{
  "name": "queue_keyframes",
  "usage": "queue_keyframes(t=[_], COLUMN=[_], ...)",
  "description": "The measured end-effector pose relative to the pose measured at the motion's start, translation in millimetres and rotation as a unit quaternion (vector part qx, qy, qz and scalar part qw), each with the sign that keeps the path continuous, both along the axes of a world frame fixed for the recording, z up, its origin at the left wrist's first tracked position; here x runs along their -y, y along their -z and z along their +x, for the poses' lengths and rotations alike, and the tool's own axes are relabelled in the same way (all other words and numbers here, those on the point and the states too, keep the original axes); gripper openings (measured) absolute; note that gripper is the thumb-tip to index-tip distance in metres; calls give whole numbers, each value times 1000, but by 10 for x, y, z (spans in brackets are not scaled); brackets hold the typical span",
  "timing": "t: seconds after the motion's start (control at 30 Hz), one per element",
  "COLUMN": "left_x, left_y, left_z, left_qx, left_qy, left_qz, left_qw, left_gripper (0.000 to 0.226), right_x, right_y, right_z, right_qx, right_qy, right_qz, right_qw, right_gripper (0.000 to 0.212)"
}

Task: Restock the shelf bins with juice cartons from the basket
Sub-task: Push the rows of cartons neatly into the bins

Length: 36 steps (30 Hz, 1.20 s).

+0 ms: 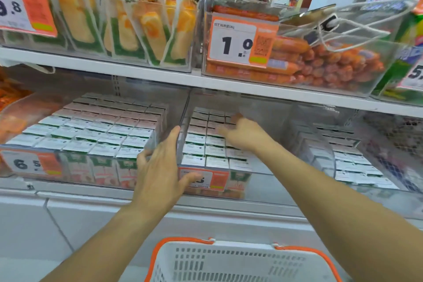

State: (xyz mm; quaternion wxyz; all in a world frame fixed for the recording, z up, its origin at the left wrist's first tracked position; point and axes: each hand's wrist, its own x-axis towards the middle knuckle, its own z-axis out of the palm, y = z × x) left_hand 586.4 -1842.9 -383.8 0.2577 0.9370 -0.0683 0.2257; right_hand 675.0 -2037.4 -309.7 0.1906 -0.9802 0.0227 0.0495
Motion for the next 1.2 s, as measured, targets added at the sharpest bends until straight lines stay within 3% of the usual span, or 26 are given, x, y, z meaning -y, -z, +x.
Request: queue_keyframes(t=[0.07,0.2,0.7,0.8,0.9,1.0,1.1,1.2], left_x=[-4,-20,0,55,206,571,1178,1815], left_y=[3,-21,-76,-147,-198,-259,-273,-215], left_z=[0,-12,-26,-61,-118,-205,-272,-289], left_qx=[-1,-6,-26,-46,-58,26,98,66], left_qy=[-7,-14,-11,-16,-50,-13,86,193], left_qz=[5,4,-7,-12,49,-7,-33,12], left_qw=[1000,1000,1000,999,996,1000,991,979], left_gripper=[116,116,116,114,111,93,78,78], right_x=[-4,-157,93,274,547,1080,1790,2523], right_y=[19,205,178,71,-22,-130,-148,-66], right_z=[302,666,672,400,-176,-857,-1239,-1253], right_qx=[14,-37,-41,29,164,304,378,305], right_qy=[47,46,-10,-36,-120,-132,-50,82], right_qz=[21,-1,9,46,45,67,71,23], right_qw=[999,998,999,998,978,941,922,949], right_gripper=[77,83,63,62,42,26,13,14])
